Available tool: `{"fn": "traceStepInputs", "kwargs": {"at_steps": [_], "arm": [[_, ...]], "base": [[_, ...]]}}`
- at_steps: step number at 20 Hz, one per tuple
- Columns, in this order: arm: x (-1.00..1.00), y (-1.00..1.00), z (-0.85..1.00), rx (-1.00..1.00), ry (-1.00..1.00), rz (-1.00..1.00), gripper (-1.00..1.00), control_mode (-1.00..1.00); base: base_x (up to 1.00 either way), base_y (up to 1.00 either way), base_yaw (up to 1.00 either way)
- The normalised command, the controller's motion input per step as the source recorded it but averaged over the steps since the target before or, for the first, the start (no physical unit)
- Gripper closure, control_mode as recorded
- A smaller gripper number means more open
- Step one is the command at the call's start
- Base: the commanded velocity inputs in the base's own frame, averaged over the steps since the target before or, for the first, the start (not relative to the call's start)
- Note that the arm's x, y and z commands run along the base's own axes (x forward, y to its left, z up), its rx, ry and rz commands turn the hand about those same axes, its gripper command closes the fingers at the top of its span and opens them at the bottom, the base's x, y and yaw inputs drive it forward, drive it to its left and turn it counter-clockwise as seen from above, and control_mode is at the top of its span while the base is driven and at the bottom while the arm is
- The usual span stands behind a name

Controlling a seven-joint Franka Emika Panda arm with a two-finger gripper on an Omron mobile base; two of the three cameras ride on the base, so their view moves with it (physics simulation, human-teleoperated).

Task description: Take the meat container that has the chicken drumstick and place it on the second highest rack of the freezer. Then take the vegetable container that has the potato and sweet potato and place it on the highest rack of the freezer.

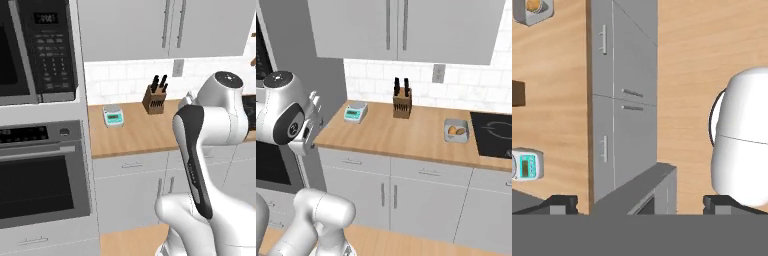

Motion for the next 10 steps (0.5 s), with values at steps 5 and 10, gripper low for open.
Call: {"fn": "traceStepInputs", "kwargs": {"at_steps": [5, 10], "arm": [[0.0, 0.0, 0.0, 0.0, 0.0, 0.0, -1.0, 1.0], [0.0, 0.0, 0.0, 0.0, 0.0, 0.0, -1.0, 1.0]], "base": [[0.54, -0.75, 0.0], [0.61, -0.44, 0.0]]}}
